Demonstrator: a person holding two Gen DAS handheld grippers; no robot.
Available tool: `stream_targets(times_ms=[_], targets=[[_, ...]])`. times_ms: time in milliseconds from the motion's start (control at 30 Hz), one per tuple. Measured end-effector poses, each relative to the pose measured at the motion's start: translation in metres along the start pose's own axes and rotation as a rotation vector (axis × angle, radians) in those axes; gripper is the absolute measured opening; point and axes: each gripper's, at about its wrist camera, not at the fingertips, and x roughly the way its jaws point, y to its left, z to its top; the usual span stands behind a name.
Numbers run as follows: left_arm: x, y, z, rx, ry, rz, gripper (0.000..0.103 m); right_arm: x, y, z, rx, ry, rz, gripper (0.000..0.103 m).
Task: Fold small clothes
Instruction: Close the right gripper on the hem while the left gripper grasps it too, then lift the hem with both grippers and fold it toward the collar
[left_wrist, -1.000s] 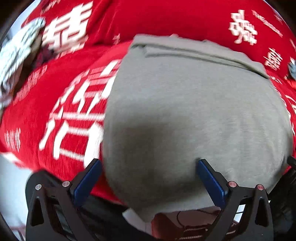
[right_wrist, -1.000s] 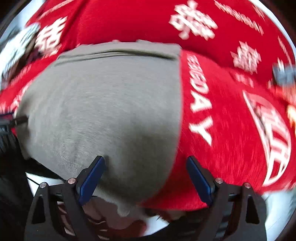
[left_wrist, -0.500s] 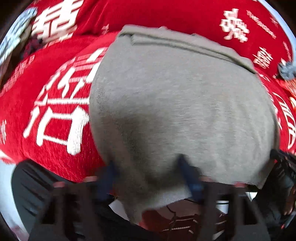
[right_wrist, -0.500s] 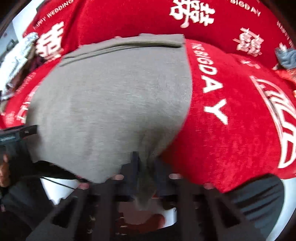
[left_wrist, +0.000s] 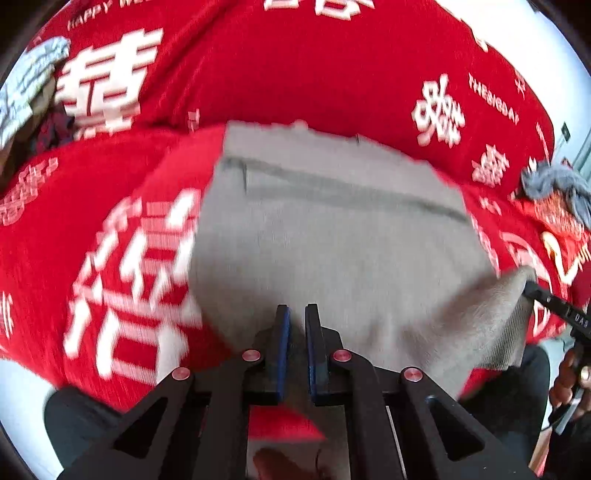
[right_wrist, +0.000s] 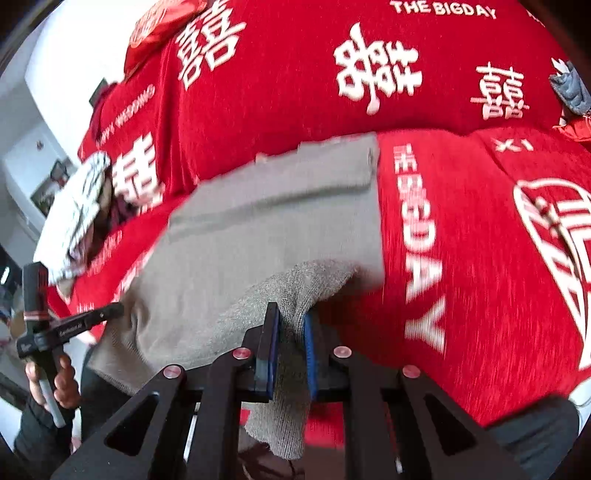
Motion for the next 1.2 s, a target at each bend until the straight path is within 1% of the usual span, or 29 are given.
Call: stream_targets(times_ms=[33, 67, 133, 167, 233, 333, 400, 433, 500, 533, 600, 633, 667, 700, 733, 767, 800, 833, 867, 900, 933, 967, 1000, 1033, 1067, 1167, 1200], targets=[[0.004, 0.002, 0.014, -0.01, -0.023, 0.007, 0.01, 0.005, -0.002, 0.009, 0.016, -0.014, -0.003, 0.014], [0.008, 0.006, 0.019, -0.023, -0.025, 0.012, 0.01, 0.012, -0.005, 0.017, 0.036, -0.024, -0.004, 0.014], [0.025, 0.014, 0.032, -0.067, 0.0, 0.021, 0.01, 0.026, -0.007, 0.025, 0.053, -0.027, -0.016, 0.014], [0.037, 0.02, 0.038, -0.088, 0.027, 0.03, 0.01, 0.035, -0.007, 0.026, 0.056, -0.021, -0.029, 0.014], [0.045, 0.028, 0.038, -0.12, 0.063, 0.044, 0.01, 0.054, -0.005, 0.026, 0.041, 0.006, -0.07, 0.013], [0.034, 0.045, 0.021, -0.196, 0.081, -0.011, 0.011, 0.058, -0.003, 0.021, 0.014, 0.006, -0.085, 0.013], [0.02, 0.057, 0.0, -0.25, 0.087, -0.027, 0.011, 0.055, -0.003, 0.018, 0.006, -0.001, -0.089, 0.013], [0.013, 0.064, -0.017, -0.275, 0.086, -0.029, 0.011, 0.052, -0.003, 0.016, -0.007, -0.004, -0.091, 0.013], [0.013, 0.066, -0.04, -0.315, 0.131, -0.014, 0.011, 0.05, -0.002, 0.015, -0.025, -0.004, -0.092, 0.014], [0.016, 0.066, -0.049, -0.333, 0.165, -0.026, 0.011, 0.05, -0.003, 0.015, -0.027, -0.003, -0.093, 0.014], [0.029, 0.063, -0.068, -0.385, 0.223, -0.093, 0.011, 0.052, -0.005, 0.016, -0.014, 0.006, -0.089, 0.014], [0.035, 0.059, -0.074, -0.401, 0.24, -0.115, 0.011, 0.054, -0.007, 0.017, 0.0, 0.012, -0.087, 0.014], [0.036, 0.054, -0.077, -0.392, 0.227, -0.125, 0.007, 0.055, -0.007, 0.017, 0.007, 0.014, -0.085, 0.014], [0.029, 0.048, -0.078, -0.357, 0.184, -0.129, 0.004, 0.055, -0.008, 0.017, 0.012, 0.016, -0.086, 0.014], [0.018, 0.042, -0.078, -0.351, 0.123, -0.173, 0.004, 0.054, -0.007, 0.016, 0.009, 0.017, -0.089, 0.014], [0.01, 0.041, -0.079, -0.363, 0.085, -0.173, 0.004, 0.053, -0.007, 0.016, 0.004, 0.017, -0.089, 0.014], [0.006, 0.04, -0.079, -0.371, 0.057, -0.156, 0.004, 0.052, -0.007, 0.015, -0.002, 0.018, -0.091, 0.014], [0.004, 0.039, -0.079, -0.378, 0.038, -0.126, 0.009, 0.052, -0.007, 0.016, -0.006, 0.02, -0.092, 0.014], [0.009, 0.039, -0.079, -0.377, 0.08, -0.086, 0.041, 0.052, -0.007, 0.016, -0.005, 0.021, -0.089, 0.014], [0.021, 0.041, -0.08, -0.397, 0.181, -0.073, 0.065, 0.052, -0.007, 0.016, -0.002, 0.02, -0.089, 0.014], [0.025, 0.045, -0.083, -0.435, 0.21, -0.101, 0.085, 0.052, -0.007, 0.015, 0.0, 0.02, -0.089, 0.014], [0.023, 0.052, -0.089, -0.51, 0.168, -0.172, 0.085, 0.051, -0.006, 0.015, 0.0, 0.019, -0.09, 0.014], [0.021, 0.057, -0.092, -0.555, 0.154, -0.201, 0.085, 0.051, -0.006, 0.015, -0.003, 0.017, -0.091, 0.014], [0.021, 0.059, -0.094, -0.577, 0.151, -0.222, 0.085, 0.05, -0.005, 0.014, -0.008, 0.016, -0.093, 0.014], [0.022, 0.059, -0.094, -0.585, 0.152, -0.247, 0.085, 0.05, -0.005, 0.014, -0.01, 0.017, -0.094, 0.014], [0.028, 0.05, -0.092, -0.534, 0.183, -0.238, 0.085, 0.052, -0.006, 0.014, -0.003, 0.021, -0.091, 0.014], [0.03, 0.045, -0.092, -0.523, 0.19, -0.246, 0.085, 0.052, -0.006, 0.014, 0.001, 0.021, -0.09, 0.014]])
